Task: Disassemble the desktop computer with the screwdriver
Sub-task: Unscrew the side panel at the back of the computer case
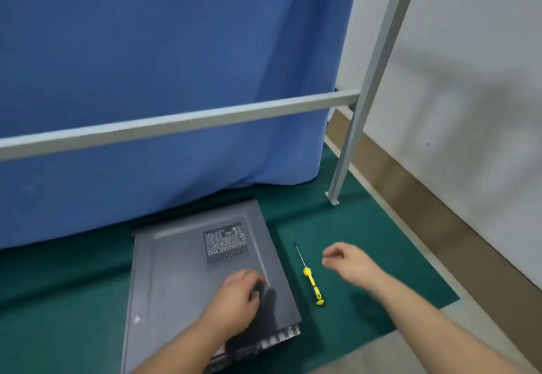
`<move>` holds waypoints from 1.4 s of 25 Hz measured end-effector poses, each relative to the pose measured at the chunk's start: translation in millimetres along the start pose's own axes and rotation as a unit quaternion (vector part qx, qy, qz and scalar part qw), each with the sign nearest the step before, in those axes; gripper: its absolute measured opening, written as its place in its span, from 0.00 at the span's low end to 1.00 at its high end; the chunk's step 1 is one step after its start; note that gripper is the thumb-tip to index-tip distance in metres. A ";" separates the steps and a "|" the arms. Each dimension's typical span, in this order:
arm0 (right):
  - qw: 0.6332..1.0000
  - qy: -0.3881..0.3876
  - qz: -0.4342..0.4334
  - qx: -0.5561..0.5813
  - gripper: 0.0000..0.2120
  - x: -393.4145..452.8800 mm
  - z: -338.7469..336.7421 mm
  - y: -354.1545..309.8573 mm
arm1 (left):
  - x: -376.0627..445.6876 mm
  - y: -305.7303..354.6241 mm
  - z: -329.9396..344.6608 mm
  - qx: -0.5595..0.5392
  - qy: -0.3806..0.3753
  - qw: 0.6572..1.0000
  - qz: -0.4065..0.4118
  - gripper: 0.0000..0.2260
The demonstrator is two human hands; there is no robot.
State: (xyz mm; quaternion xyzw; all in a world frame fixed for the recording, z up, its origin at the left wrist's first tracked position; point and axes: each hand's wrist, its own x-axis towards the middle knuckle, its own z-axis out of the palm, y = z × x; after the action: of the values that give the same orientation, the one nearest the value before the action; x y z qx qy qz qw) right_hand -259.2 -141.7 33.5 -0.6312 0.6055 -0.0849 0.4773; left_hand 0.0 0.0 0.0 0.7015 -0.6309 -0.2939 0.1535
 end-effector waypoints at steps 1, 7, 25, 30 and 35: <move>0.998 -0.016 0.043 -0.046 0.11 12.7 9.3 17.6 | 10.1 -0.8 7.7 0.024 0.007 1.000 -0.009 0.17; 0.977 -0.049 0.114 -0.173 0.21 81.0 77.1 74.5 | 16.2 -16.2 51.0 0.135 0.073 0.987 -0.053 0.22; 0.997 -0.029 0.072 -0.002 0.10 62.7 69.6 49.9 | 16.6 -12.2 54.9 0.154 0.135 0.978 -0.040 0.22; 0.980 -0.039 0.015 0.193 0.04 -30.1 66.2 36.8 | 12.0 -6.7 43.7 -0.018 0.102 0.992 -0.067 0.19; 0.974 -0.072 -0.009 0.216 0.06 -109.7 109.8 44.6 | -18.4 38.3 38.8 -0.436 0.102 0.885 -0.123 0.09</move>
State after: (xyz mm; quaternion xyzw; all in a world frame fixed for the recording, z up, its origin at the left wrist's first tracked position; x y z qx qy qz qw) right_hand -242.1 14.4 -4.5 -0.5234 0.5310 -0.1721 0.6438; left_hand -54.6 18.0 -3.8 0.6621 -0.3282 -0.4828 0.4700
